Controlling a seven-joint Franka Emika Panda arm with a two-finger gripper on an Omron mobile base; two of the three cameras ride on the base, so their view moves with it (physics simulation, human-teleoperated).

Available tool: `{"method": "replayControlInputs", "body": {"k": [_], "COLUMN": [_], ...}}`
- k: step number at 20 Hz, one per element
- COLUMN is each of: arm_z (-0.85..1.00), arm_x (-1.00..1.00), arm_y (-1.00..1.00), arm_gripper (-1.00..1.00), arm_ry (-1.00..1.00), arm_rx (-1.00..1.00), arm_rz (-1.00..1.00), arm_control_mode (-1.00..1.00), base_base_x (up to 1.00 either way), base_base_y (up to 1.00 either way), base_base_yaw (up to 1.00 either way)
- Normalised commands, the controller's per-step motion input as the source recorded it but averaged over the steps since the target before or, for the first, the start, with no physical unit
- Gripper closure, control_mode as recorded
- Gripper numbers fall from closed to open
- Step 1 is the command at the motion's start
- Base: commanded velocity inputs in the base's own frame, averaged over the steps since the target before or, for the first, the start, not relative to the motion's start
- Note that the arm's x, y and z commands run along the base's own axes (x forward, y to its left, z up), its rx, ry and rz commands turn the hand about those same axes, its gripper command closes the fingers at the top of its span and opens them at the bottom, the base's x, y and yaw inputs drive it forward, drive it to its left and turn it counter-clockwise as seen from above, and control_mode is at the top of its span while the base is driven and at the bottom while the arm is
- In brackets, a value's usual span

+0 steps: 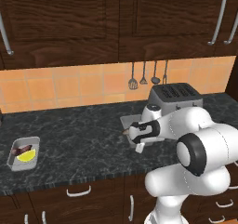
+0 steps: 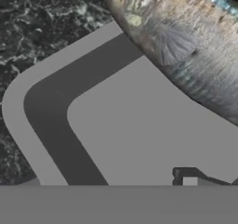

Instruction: Take the meat container that has the fish and place it on the second highest rack of the freezer. Then take the vegetable container that has the potato and lemon wedge and place it on the highest rack of the freezer.

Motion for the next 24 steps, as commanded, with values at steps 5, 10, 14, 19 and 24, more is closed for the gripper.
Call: {"method": "replayControlInputs", "body": {"k": [5,10,14,19,24], "arm_z": [0.0,0.0,0.0,0.15,0.35], "arm_x": [0.0,0.0,0.0,-0.01,-0.04], "arm_y": [0.0,0.0,0.0,0.1,0.01], "arm_gripper": [1.0,1.0,1.0,1.0,1.0], "arm_ry": [0.0,0.0,0.0,-0.04,-0.09], "arm_rx": [0.0,0.0,0.0,-0.01,-0.02], "arm_rz": [0.0,0.0,0.0,0.01,0.17], "arm_control_mode": [-1.0,-1.0,-1.0,-1.0,-1.0], "base_base_x": [0.0,0.0,0.0,0.0,0.0], "base_base_y": [0.0,0.0,0.0,0.0,0.0], "base_base_yaw": [0.0,0.0,0.0,0.0,0.0]}}
